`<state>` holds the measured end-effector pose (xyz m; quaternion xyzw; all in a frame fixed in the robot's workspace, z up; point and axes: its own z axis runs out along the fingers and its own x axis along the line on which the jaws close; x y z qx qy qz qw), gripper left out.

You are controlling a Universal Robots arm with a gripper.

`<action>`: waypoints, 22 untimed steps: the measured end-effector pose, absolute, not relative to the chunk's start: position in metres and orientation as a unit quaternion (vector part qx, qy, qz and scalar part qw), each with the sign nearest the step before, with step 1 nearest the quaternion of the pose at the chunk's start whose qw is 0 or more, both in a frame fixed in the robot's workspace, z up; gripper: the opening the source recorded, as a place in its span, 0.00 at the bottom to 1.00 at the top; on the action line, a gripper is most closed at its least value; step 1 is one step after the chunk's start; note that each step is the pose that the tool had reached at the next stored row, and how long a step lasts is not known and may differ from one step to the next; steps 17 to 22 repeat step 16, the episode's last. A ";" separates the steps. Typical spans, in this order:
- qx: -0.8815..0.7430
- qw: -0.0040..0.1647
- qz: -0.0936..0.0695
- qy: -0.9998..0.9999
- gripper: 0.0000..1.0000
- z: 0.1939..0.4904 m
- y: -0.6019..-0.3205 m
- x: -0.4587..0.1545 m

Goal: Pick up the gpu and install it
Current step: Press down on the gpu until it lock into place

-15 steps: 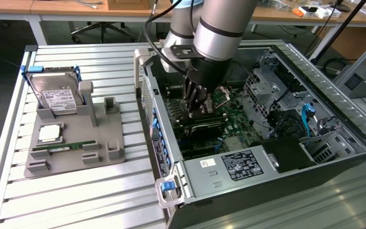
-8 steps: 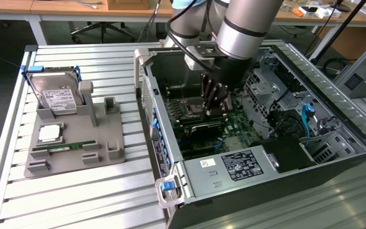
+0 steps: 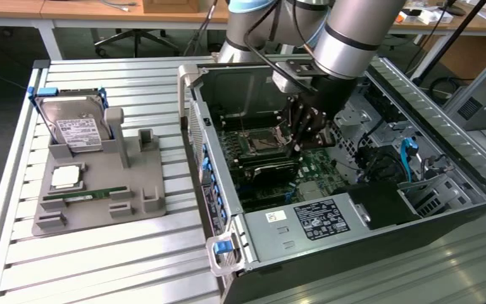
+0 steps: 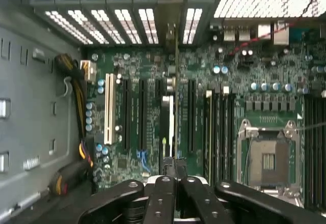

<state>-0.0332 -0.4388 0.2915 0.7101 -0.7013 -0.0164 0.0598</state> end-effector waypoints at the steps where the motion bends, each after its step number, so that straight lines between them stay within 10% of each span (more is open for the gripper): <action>1: 0.710 0.060 -0.017 -0.701 0.11 0.291 -0.439 -0.028; 22: 0.710 0.063 -0.019 -0.701 0.11 0.290 -0.439 0.006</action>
